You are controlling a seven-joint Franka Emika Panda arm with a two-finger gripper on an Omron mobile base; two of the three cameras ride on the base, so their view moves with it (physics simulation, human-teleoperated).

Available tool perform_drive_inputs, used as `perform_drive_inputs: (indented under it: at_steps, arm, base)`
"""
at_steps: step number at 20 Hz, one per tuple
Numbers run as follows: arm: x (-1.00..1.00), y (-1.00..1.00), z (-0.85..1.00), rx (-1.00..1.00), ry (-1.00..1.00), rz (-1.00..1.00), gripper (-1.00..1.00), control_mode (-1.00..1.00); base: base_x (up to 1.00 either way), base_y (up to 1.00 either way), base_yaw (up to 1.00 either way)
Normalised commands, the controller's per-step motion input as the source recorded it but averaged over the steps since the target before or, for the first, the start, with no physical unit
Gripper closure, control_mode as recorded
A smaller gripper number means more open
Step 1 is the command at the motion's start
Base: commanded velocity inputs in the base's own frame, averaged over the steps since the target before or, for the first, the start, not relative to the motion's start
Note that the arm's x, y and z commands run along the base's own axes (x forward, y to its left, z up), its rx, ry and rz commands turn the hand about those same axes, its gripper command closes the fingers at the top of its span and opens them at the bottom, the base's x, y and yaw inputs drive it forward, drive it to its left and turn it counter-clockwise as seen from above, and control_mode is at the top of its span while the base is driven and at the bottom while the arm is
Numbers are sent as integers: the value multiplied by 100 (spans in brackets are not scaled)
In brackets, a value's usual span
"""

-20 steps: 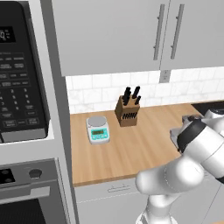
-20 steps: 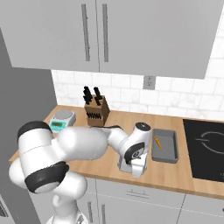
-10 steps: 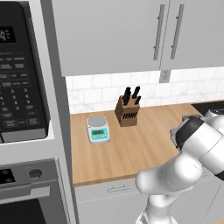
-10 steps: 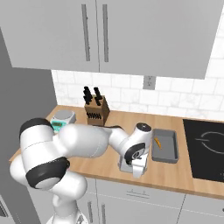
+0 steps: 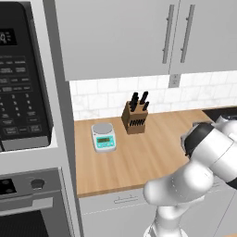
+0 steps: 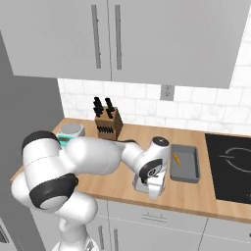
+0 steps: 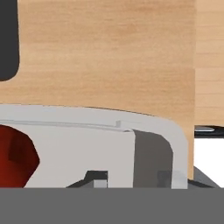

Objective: Take the meat container that has the shrimp and place it on the second highest rack of the freezer. Then take the vegetable container that has the cucumber and bell pepper and place it on the highest rack of the freezer.

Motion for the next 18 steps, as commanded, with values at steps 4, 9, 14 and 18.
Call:
perform_drive_inputs:
  at_steps: [4, 9, 14, 18]
  arm:
    - [-12, 28, 5, 0, -13, 4, 100, -100]
    - [-22, 32, 24, 0, -18, 10, 100, -100]
    - [-15, 36, 51, -4, -1, 10, 100, -100]
    - [-16, 55, 61, -8, 0, 3, 100, -100]
  base:
    - [0, 0, 0]
    - [0, 0, 0]
    - [0, 0, 0]
    - [0, 0, 0]
